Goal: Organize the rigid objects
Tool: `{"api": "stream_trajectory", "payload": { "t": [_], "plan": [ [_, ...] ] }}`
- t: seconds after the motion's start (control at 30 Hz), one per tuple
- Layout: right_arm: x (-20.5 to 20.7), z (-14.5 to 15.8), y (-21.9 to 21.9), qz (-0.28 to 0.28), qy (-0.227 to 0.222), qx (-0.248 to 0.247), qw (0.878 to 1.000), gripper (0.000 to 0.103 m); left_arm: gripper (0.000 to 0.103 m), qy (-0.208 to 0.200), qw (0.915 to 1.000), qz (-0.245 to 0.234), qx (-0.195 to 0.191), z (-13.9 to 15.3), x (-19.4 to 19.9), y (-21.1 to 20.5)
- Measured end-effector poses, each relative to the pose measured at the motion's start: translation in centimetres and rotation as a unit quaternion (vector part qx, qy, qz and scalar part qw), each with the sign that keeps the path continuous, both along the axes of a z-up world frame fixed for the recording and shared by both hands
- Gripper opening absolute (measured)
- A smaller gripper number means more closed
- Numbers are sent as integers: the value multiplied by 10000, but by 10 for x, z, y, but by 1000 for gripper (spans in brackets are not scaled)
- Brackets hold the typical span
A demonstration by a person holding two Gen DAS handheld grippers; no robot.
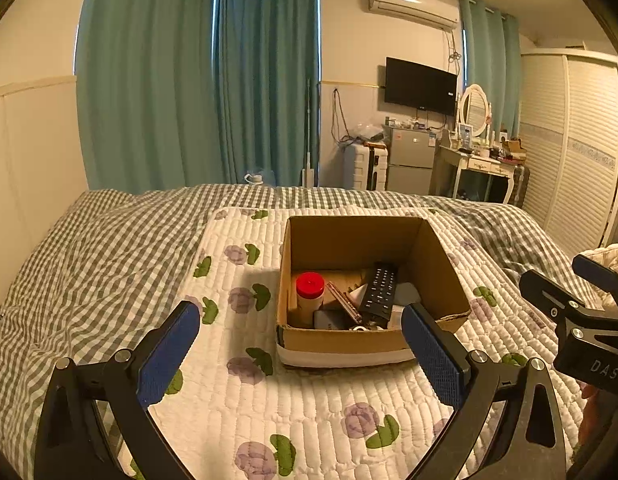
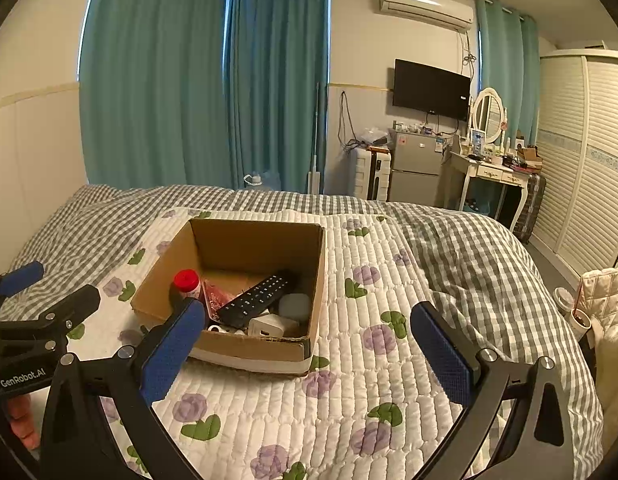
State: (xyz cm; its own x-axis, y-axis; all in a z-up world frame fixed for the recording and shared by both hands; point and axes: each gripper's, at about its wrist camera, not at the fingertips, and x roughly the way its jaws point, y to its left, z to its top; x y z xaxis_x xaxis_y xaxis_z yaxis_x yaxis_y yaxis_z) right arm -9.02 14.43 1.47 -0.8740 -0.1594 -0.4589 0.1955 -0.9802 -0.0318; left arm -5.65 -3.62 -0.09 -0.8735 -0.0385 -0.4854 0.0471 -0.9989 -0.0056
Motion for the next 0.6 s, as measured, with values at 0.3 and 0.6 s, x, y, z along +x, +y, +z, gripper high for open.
{"api": "stream_trajectory", "payload": {
  "t": [0.3,0.6],
  "plan": [
    [0,0,0,-45,-3,23,10000,103,103,-25,9999,58,-133,-1,0,2],
    [-1,-2,0,-80,-51,45,9999,103,103,-55,9999,98,-127,-3,-1,1]
  ]
}}
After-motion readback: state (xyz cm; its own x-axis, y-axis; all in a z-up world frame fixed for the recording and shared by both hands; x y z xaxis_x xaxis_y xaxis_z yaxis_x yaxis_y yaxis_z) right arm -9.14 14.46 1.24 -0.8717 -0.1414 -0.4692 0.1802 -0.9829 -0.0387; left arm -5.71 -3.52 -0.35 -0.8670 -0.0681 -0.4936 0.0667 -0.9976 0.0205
